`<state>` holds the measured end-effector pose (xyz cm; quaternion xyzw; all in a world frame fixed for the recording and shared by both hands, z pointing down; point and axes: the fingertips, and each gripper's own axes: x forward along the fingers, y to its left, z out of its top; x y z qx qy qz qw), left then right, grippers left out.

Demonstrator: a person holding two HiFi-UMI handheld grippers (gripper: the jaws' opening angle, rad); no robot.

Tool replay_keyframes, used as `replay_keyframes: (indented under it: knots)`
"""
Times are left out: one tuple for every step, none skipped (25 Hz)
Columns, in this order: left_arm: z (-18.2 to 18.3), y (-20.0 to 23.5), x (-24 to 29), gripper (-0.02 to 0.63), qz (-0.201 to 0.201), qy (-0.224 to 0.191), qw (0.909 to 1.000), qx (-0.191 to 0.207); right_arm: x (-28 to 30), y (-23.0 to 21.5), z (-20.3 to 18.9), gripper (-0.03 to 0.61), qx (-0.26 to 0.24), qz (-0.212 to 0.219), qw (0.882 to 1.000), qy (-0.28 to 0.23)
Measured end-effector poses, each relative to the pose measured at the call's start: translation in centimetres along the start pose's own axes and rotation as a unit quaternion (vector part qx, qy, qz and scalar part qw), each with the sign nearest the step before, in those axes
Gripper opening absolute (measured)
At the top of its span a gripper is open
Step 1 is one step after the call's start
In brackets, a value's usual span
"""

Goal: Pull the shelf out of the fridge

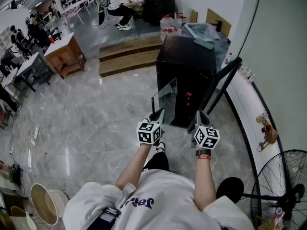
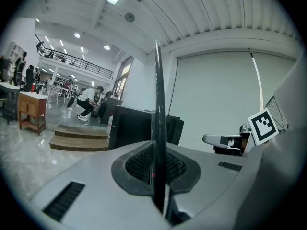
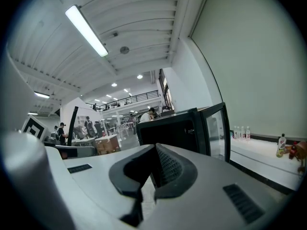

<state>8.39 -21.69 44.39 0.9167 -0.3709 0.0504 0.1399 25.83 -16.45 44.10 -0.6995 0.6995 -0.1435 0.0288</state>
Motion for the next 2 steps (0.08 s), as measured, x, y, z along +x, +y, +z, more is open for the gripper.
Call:
replay_keyframes:
  knots:
    - [-0.17,-0.01,0.26,0.025,-0.004,0.002,1.0000,-0.003,0.00,-0.24,-0.08,0.011,0.002,-0.004,1.000,0.000]
    - [-0.35,0.00,0.54,0.025,-0.007,0.003,1.0000,-0.006,0.02,-0.49,-0.18,0.011,0.004,-0.007,1.000,0.000]
